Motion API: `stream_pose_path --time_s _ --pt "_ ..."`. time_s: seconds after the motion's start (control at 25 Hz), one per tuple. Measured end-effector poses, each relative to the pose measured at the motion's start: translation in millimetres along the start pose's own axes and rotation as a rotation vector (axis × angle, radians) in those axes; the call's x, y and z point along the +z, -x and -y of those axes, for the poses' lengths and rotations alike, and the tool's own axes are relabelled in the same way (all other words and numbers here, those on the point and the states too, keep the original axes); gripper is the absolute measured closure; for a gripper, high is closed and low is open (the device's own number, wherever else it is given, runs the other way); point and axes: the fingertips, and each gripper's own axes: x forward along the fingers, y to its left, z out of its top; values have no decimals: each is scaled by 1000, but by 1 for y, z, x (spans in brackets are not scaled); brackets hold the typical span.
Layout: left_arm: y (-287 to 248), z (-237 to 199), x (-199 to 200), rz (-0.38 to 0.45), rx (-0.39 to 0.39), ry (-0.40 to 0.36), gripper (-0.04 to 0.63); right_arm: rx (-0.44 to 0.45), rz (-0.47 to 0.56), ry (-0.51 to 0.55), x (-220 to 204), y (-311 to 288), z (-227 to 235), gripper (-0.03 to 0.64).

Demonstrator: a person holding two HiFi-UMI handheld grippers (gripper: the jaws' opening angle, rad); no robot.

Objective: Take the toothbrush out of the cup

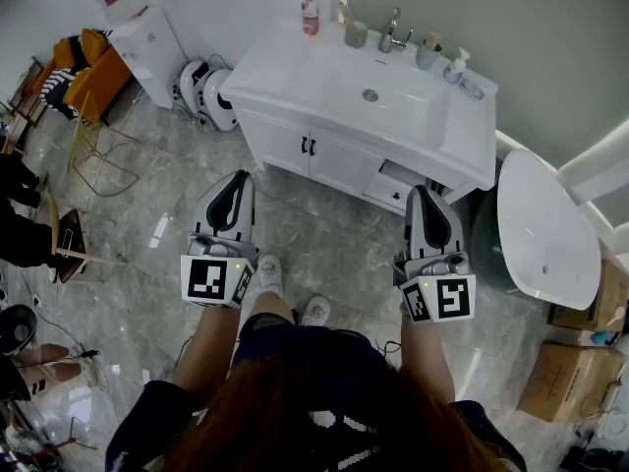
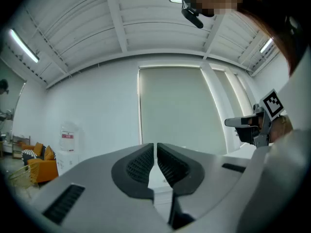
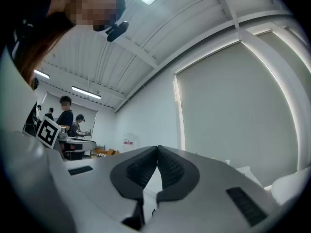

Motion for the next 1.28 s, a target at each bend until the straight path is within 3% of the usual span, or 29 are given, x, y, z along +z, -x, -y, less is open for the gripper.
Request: stream_pose_path --time_s 0.48,1.28 --pt "-4 20 17 14 1 -17 558 17 10 -21 5 10 8 601" --pt "-47 -22 -7 17 -1 3 558 14 -6 -8 -13 -48 11 601"
